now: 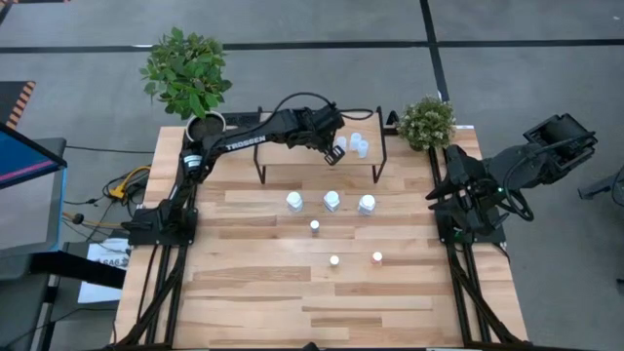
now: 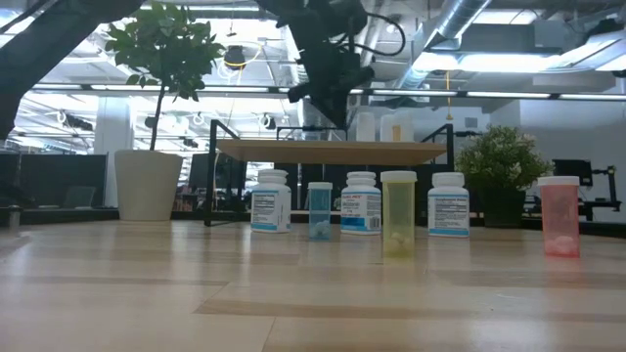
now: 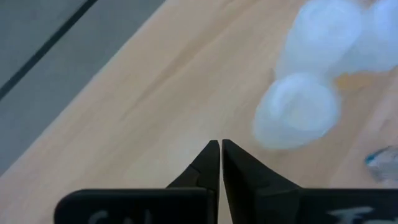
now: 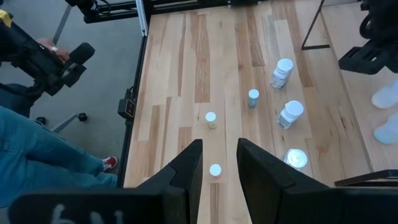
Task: Pick and place medicine bottles onto shelf by color
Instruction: Put the white pill bottle on the shelf
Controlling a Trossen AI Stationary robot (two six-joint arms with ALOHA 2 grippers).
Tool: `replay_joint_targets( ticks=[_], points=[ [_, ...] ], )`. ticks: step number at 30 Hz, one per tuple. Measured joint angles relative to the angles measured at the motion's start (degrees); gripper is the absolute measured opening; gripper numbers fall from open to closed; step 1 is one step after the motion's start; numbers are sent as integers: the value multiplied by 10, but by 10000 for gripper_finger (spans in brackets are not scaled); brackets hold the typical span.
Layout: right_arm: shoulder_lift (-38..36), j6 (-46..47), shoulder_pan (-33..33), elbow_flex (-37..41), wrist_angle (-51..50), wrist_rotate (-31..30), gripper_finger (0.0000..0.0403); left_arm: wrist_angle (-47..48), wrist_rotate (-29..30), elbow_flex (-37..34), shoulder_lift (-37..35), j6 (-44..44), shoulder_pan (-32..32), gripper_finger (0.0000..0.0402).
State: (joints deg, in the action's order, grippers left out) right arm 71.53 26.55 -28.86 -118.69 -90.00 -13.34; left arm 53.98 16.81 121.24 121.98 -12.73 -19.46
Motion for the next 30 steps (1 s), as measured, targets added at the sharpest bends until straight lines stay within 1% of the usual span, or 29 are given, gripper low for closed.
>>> replay_joint_targets(
  ticks=[3,6,12,16,21,25,30],
  points=[
    [0,0,0,0,0,0,122,-30,-3,-12,0,0,1,1],
    [0,0,0,0,0,0,122,-45,-26,-12,0,0,0,1],
    [0,0,0,0,0,0,122,-51,-38,-12,0,-1,1,0],
    [0,0,0,0,0,0,122,-51,-66,-12,0,-4,2,0],
    [0,0,0,0,0,0,122,-65,-66,-12,0,-4,6,0],
    [0,0,0,0,0,0,122,-80,-92,-12,0,-6,6,0],
    [0,0,0,0,0,0,122,-86,-91,-12,0,-6,9,0]
  ],
)
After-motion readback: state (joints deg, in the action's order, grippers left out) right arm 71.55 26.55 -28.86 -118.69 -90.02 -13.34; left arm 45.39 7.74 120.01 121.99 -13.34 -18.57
